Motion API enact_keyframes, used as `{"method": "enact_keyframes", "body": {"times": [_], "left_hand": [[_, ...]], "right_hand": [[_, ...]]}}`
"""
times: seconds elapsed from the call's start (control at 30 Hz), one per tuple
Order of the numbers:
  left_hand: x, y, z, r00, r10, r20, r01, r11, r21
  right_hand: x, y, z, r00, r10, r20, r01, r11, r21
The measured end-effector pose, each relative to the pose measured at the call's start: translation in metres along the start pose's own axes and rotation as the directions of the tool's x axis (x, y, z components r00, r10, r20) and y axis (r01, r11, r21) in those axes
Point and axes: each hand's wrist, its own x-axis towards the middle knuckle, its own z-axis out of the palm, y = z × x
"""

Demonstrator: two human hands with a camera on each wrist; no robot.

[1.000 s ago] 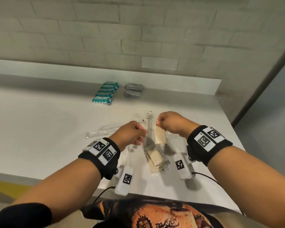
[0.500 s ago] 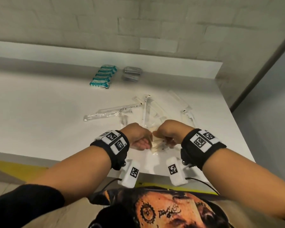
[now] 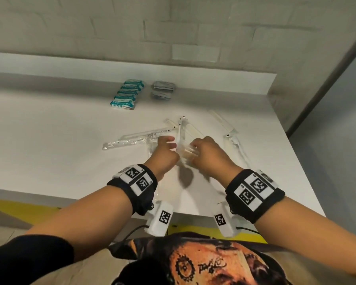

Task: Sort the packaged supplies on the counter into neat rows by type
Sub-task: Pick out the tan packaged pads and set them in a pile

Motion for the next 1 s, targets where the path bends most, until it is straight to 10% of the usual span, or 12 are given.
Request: {"method": "enact_keyframes", "body": {"times": [1.0], "left_hand": [[0.011, 0.007, 0.002, 0.962, 0.163, 0.220, -0.241, 0.886, 0.397]], "right_hand": [[0.009, 0.023, -0.003, 0.988, -0.026, 0.152, 0.039, 0.996, -0.083]]}}
